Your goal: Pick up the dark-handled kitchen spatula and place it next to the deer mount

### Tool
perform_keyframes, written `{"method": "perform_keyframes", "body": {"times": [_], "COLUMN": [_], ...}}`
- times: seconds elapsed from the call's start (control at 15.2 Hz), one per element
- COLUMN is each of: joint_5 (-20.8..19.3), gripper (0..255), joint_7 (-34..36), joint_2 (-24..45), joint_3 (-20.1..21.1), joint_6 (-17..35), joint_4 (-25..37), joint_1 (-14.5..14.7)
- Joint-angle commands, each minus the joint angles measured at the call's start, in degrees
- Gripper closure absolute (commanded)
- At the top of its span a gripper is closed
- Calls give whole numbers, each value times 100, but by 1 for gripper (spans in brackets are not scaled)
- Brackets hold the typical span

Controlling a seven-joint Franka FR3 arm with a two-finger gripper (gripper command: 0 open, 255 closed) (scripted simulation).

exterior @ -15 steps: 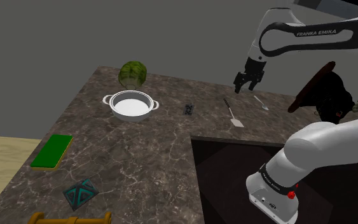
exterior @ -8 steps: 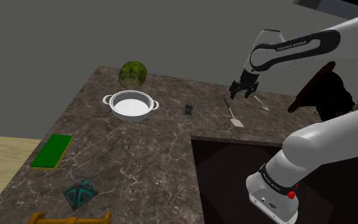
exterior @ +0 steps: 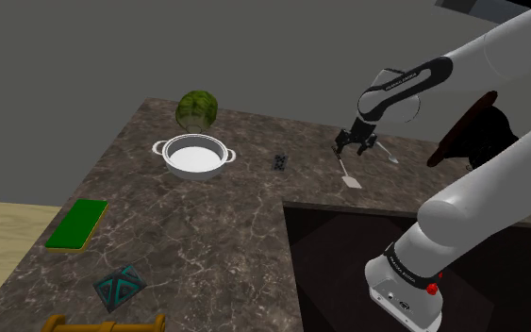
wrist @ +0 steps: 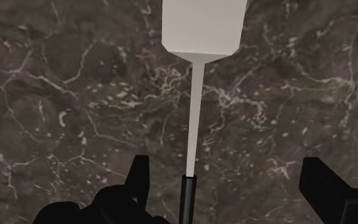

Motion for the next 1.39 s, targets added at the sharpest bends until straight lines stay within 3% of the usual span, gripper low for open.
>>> {"method": "perform_keyframes", "body": {"times": [0.0, 0.59, 1.06, 1.12, 1.32], "joint_5": [282, 800, 799, 799, 799], "gripper": [0, 0, 0, 255, 255], "joint_7": [-123, -476, -475, -475, -475], "joint_2": [476, 1238, 1237, 1237, 1237], "joint_3": [-139, -120, -118, -118, -118], "joint_6": [428, 1150, 1149, 1149, 1149], "joint_4": [104, 118, 118, 118, 118], "joint_1": [-33, -31, -32, -32, -32]}}
